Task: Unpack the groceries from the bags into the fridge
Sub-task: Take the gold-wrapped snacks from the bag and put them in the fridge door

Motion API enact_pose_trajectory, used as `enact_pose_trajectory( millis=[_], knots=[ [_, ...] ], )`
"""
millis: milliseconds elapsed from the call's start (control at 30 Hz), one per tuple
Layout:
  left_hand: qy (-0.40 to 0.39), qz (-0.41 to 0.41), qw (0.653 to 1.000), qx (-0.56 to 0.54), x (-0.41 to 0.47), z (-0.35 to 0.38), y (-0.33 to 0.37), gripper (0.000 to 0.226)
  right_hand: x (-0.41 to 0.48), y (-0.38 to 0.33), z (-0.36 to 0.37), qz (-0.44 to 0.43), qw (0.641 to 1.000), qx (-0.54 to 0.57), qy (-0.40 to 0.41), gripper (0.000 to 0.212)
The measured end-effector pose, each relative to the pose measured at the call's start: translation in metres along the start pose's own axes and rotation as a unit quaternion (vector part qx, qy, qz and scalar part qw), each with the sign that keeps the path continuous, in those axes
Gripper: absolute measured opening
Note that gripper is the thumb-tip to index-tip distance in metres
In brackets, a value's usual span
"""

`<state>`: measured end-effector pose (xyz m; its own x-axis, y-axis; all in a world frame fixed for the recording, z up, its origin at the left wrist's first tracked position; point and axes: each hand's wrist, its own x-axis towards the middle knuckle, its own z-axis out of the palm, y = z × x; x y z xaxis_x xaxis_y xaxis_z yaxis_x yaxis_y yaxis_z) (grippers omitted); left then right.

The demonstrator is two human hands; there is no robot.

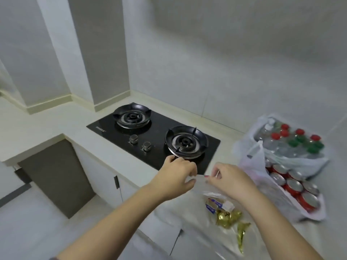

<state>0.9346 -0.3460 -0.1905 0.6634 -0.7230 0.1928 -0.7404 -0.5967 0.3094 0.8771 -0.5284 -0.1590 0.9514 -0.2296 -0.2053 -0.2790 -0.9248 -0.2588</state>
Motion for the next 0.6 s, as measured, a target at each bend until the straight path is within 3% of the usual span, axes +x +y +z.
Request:
enact_pose_trajectory(
  millis=[200,267,333,367,467,600],
  knots=[
    [-0.227,0.203,0.952,-0.029,0.053,0.032,0.001,0.02,-0.001,0.045,-0.003,0.105,0.988,0.024,-0.115,0.027],
    [-0.301,0.227,0.926,0.034,0.07,0.051,0.003,0.03,0.001,0.061,0.003,0.128,0.977,0.031,-0.167,0.034],
    [-0.354,0.229,0.899,0.121,0.081,0.066,0.005,0.049,0.001,0.071,0.01,0.137,0.967,0.01,-0.214,0.024],
    [-0.363,0.23,0.889,0.158,0.087,0.075,0.007,0.058,0.002,0.078,0.014,0.144,0.963,0.005,-0.23,0.025],
    [-0.323,0.231,0.882,0.253,0.108,0.098,0.013,0.07,0.012,0.101,0.026,0.161,0.966,-0.019,-0.202,0.063],
    [-0.275,0.193,0.882,0.329,0.139,0.115,0.013,0.085,0.029,0.135,0.037,0.134,0.976,-0.03,-0.171,0.081]
  ],
)
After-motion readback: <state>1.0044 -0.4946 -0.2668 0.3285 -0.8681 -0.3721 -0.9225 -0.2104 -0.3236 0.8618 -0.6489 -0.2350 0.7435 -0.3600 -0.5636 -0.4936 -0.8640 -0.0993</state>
